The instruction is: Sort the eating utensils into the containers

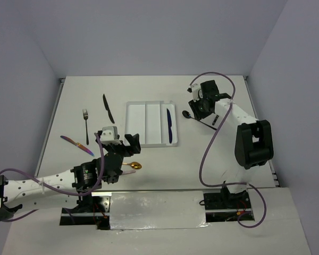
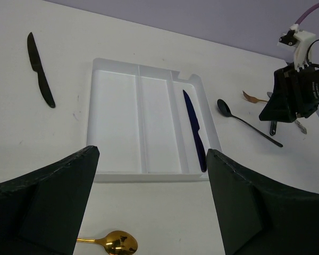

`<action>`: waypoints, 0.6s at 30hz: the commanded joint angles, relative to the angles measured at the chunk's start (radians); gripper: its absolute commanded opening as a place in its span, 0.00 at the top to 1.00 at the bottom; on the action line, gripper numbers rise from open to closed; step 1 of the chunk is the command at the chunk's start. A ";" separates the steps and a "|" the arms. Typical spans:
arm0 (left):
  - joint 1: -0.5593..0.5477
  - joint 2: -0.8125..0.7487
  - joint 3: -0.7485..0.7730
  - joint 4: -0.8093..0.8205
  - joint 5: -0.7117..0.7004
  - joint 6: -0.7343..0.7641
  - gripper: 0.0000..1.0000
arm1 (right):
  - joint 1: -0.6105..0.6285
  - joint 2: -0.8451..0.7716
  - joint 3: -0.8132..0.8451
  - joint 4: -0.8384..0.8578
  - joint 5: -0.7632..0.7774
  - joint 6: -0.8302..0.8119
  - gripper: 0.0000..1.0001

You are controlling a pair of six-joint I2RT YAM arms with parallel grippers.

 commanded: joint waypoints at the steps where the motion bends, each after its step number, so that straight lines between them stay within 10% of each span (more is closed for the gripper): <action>1: 0.004 -0.017 0.006 0.054 0.019 -0.022 0.05 | -0.055 0.039 -0.006 0.044 -0.048 -0.064 0.56; 18: 0.004 -0.009 0.014 0.050 0.029 -0.013 0.04 | -0.063 0.145 0.054 0.103 -0.011 -0.006 0.50</action>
